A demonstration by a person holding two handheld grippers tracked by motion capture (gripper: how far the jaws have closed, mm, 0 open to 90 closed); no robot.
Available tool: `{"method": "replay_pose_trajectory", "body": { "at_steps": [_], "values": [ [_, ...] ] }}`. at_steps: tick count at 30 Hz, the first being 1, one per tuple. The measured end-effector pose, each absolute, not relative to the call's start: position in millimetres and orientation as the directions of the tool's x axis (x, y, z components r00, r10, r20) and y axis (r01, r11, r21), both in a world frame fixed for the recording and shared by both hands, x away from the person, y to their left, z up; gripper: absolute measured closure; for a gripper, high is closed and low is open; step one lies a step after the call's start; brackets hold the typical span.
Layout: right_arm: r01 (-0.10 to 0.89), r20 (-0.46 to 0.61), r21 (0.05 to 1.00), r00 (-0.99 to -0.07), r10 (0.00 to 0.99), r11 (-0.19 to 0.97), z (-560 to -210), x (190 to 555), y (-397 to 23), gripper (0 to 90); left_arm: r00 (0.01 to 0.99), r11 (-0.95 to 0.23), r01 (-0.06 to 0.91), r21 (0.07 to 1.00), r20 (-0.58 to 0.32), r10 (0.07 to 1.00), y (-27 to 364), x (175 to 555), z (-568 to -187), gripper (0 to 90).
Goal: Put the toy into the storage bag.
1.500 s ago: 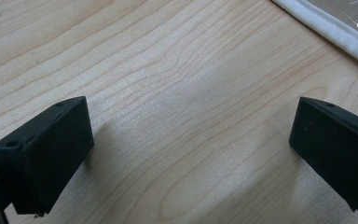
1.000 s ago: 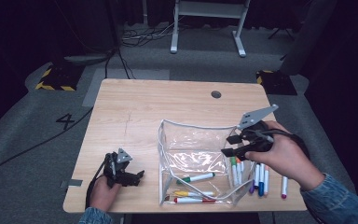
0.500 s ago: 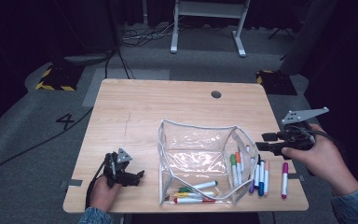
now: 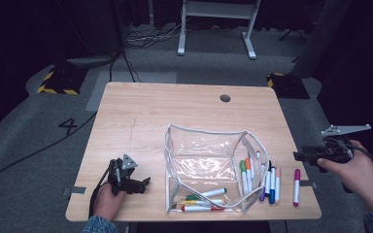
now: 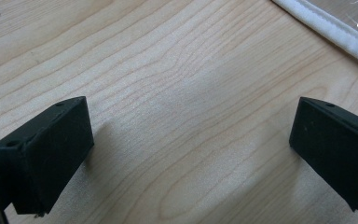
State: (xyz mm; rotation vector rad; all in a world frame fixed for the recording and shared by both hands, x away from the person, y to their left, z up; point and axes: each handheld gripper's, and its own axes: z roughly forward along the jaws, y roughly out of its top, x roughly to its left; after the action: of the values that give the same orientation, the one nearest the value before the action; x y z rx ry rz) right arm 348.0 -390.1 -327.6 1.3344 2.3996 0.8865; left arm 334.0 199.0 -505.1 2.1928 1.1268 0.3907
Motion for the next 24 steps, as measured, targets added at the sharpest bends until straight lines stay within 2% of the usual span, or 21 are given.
{"method": "replay_pose_trajectory", "body": {
  "at_steps": [16,24],
  "values": [
    [0.831,0.07,0.455,-0.392,0.917,0.32,-424.2,343.4,-436.8,49.3,0.588,-0.431,0.621,0.655,-0.026,0.808,198.9,333.8,-505.1,0.0],
    [0.855,0.084,0.397,-0.395,0.915,0.333,-456.0,343.3,-430.0,55.0,0.588,-0.431,0.621,0.655,-0.026,0.808,198.9,333.8,-505.1,0.0]
  ]
}}
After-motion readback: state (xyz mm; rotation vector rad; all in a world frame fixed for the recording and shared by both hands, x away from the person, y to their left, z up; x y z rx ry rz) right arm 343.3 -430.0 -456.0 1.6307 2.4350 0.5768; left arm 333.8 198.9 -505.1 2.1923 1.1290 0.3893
